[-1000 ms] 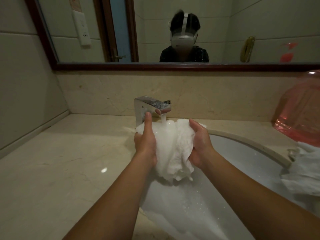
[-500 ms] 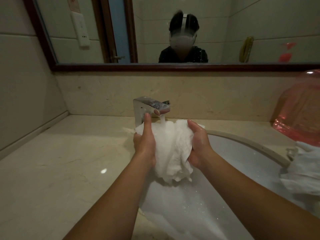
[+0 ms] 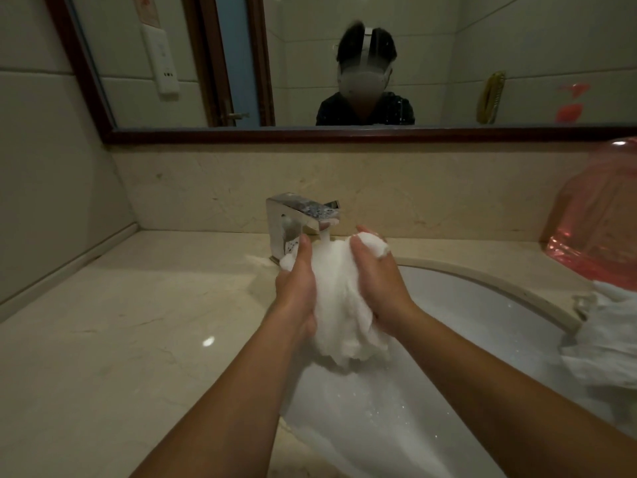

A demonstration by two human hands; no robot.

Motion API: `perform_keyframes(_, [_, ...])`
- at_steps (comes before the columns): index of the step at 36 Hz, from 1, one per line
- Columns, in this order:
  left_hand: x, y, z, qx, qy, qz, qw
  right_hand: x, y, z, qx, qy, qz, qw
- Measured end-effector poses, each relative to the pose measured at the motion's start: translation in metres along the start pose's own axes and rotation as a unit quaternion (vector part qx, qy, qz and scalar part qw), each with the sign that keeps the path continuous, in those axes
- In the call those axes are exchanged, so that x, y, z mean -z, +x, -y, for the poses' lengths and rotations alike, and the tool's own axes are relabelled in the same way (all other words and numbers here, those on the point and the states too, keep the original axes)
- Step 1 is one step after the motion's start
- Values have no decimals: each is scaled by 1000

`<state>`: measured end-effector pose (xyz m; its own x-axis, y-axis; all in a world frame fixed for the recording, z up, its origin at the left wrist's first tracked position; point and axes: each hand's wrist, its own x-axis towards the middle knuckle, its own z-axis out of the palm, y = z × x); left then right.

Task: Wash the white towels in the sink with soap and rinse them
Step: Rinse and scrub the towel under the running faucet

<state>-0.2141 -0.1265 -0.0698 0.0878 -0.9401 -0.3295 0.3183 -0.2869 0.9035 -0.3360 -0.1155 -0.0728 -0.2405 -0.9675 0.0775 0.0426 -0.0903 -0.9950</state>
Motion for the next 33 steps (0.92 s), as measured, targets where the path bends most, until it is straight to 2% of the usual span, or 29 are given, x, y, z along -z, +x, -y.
perform_keyframes(2, [-3, -3, 2, -1, 3, 6, 1000, -5, -3, -3, 63, -87, -10, 994])
perform_keyframes(5, [-8, -7, 4, -25, 2, -7, 1000, -9, -4, -6, 55, -85, -27, 994])
perform_keyframes(8, [-11, -13, 6, -64, 22, -37, 997, -16, -11, -6, 65, -115, 1, 991])
perform_keyframes(11, [-12, -5, 14, -98, 12, -24, 995, -24, -17, -9, 90, -160, 11, 983])
perform_keyframes(14, [-10, 18, 30, -98, 31, 10, 995, -28, -13, -18, 104, -208, -17, 973])
perform_keyframes(16, [-12, 12, 27, -110, 45, 5, 993, -26, -14, -16, 115, -231, -33, 966])
perform_keyframes(21, [-17, -12, 14, -143, 34, -72, 986, -21, -17, -6, 160, -261, -39, 951])
perform_keyframes(24, [-15, -7, 17, -162, 35, -105, 981, -23, -18, -3, 163, -245, -33, 955])
perform_keyframes(30, [-15, -22, 1, -149, 97, -127, 976, -19, -10, 0, 237, -290, -61, 925])
perform_keyframes(33, [-15, -22, -3, -124, 110, -110, 980, -11, -7, 4, 202, -242, -51, 948])
